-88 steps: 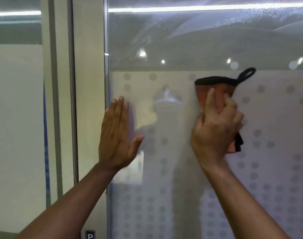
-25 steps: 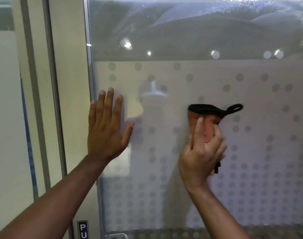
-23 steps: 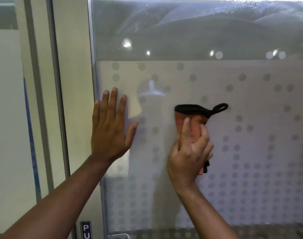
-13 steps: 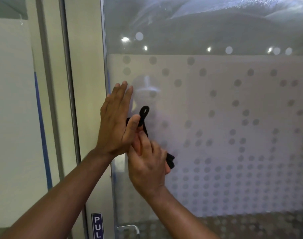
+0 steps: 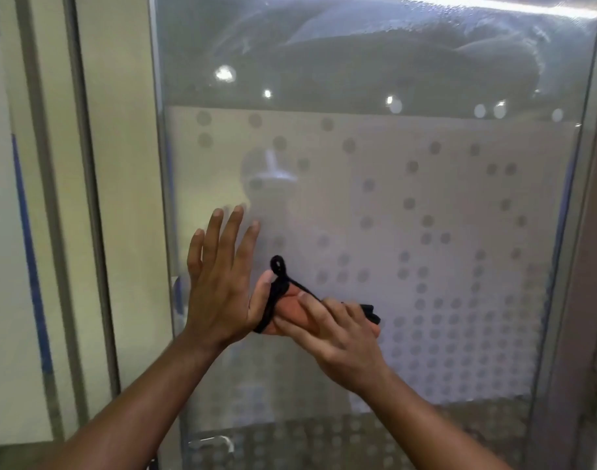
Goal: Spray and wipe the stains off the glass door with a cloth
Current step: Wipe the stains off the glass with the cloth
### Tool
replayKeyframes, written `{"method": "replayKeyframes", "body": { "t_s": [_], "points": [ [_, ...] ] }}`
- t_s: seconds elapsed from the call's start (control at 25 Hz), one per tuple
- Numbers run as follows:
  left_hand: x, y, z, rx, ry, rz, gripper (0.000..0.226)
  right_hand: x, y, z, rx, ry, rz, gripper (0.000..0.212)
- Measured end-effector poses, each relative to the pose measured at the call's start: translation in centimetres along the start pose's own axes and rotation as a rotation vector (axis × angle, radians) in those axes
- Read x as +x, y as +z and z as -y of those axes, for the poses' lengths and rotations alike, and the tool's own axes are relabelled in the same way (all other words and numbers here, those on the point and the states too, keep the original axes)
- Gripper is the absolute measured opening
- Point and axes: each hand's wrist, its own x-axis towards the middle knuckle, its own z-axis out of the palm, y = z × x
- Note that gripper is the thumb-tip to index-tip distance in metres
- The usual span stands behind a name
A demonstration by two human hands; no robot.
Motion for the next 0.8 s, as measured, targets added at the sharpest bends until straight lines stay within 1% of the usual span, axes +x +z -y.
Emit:
{"method": "replayKeyframes", "body": {
  "t_s": [0.08,0.2,0.36,0.4,0.48,0.6,0.8],
  "points": [
    [-0.3,1.0,-1.4,0.057,-0.020,-0.006,0.075,-2.1,-0.9,-3.6,-0.067,0.051,-0.005,0.063],
    [-1.1,2.2,-2.7,0.096,-0.046,0.024,0.078,-5.1,-2.3,-9.3,-0.153,0.217,-0.016,0.068],
    [-1.5,3.3,-3.3,0.128,-0.047,0.060,0.082,-8.0,-4.6,-16.5,-0.220,0.506,-0.006,0.056],
    [-1.5,3.6,-3.4,0.134,-0.055,0.062,0.082,-8.5,-5.2,-18.1,-0.221,0.583,0.001,0.057],
    [-1.4,3.9,-3.5,0.154,-0.066,0.055,0.080,-9.6,-6.0,-20.4,-0.201,0.742,-0.012,0.065],
    [-1.4,4.2,-3.6,0.163,-0.065,0.031,0.081,-11.5,-5.8,-22.2,-0.155,0.941,-0.082,0.074],
    [-1.5,4.5,-3.8,0.171,-0.068,0.010,0.081,-14.6,-4.1,-21.0,-0.114,1.098,-0.259,0.072]
  ]
}}
